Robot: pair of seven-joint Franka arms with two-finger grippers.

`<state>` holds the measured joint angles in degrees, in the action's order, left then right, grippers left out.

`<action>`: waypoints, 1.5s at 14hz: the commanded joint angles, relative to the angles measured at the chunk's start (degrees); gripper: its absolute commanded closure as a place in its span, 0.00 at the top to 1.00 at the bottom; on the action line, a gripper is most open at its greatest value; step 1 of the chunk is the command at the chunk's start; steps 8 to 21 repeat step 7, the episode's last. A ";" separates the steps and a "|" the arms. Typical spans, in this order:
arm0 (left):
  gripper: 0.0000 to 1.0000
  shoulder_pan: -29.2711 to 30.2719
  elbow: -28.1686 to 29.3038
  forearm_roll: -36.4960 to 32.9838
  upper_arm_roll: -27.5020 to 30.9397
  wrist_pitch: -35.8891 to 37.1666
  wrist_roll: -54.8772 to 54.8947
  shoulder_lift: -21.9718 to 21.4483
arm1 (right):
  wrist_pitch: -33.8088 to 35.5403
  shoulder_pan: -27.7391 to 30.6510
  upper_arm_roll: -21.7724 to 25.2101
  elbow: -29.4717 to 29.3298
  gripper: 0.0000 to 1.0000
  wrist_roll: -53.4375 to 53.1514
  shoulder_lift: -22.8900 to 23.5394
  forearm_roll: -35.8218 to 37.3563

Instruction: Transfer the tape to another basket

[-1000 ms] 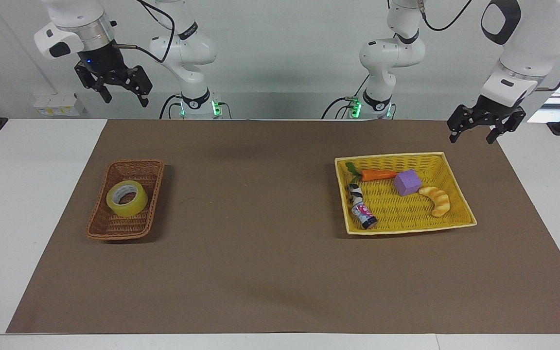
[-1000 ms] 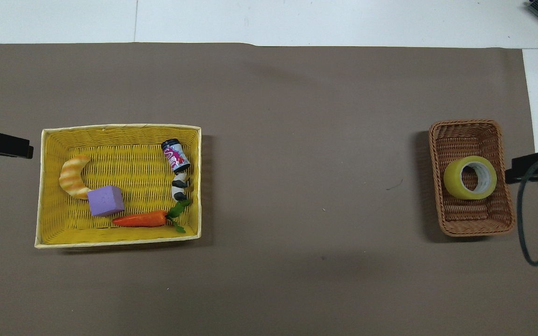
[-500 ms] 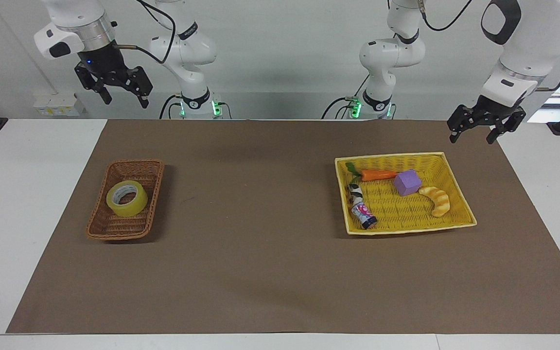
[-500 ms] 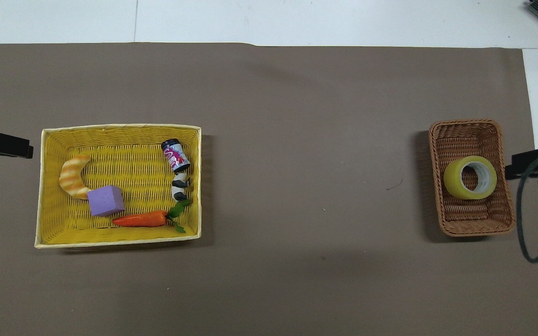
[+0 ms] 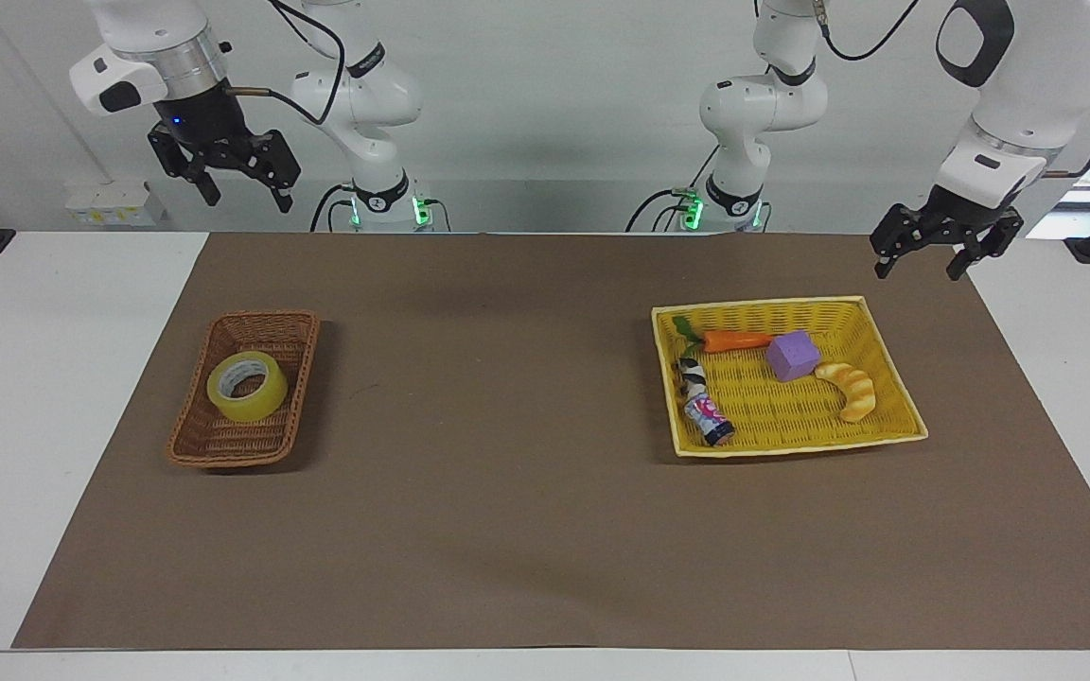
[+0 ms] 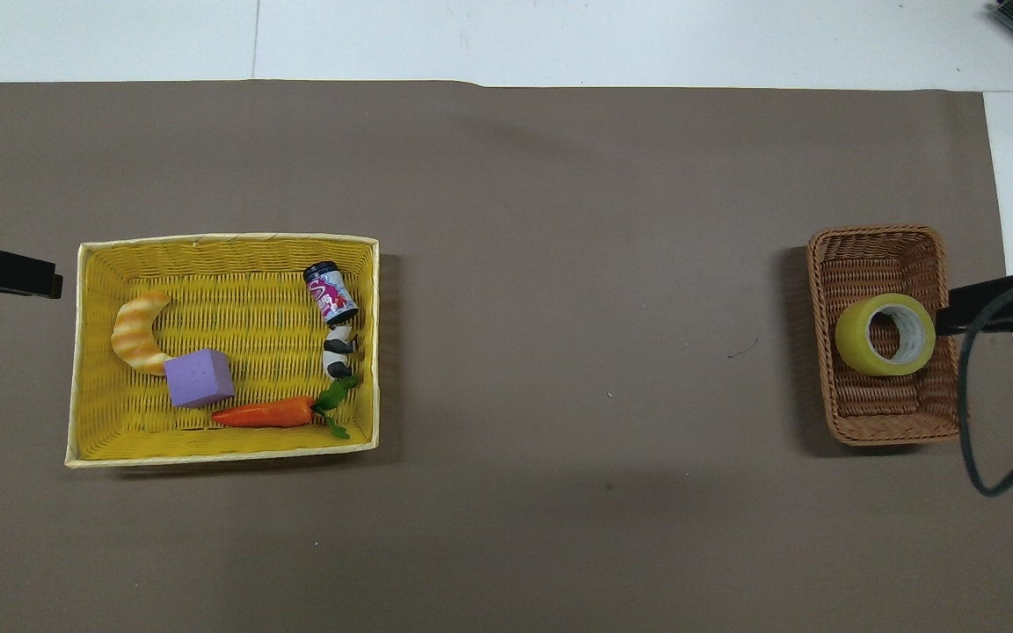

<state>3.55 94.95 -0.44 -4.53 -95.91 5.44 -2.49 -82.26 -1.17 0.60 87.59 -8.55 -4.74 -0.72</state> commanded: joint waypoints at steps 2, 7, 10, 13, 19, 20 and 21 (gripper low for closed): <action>1.00 0.76 1.29 -0.79 -0.48 -0.85 0.27 -1.20 | 0.00 0.38 -0.16 -0.40 1.00 1.26 0.26 -1.04; 1.00 0.76 1.29 -0.79 -0.48 -0.85 0.27 -1.20 | -0.71 0.38 -0.16 -0.14 1.00 1.26 0.26 -0.95; 1.00 0.76 1.29 -0.79 -0.48 -0.85 0.27 -1.20 | -0.71 0.38 -0.16 -0.14 1.00 1.26 0.26 -0.95; 1.00 0.76 1.29 -0.79 -0.48 -0.85 0.27 -1.20 | -0.71 0.38 -0.16 -0.14 1.00 1.26 0.26 -0.95; 1.00 0.76 1.29 -0.79 -0.48 -0.85 0.27 -1.20 | -0.71 0.38 -0.16 -0.14 1.00 1.26 0.26 -0.95; 1.00 0.76 1.29 -0.79 -0.48 -0.85 0.27 -1.20 | -0.71 0.38 -0.16 -0.14 1.00 1.26 0.26 -0.95; 1.00 0.76 1.29 -0.79 -0.48 -0.85 0.27 -1.20 | -0.71 0.38 -0.16 -0.14 1.00 1.26 0.26 -0.95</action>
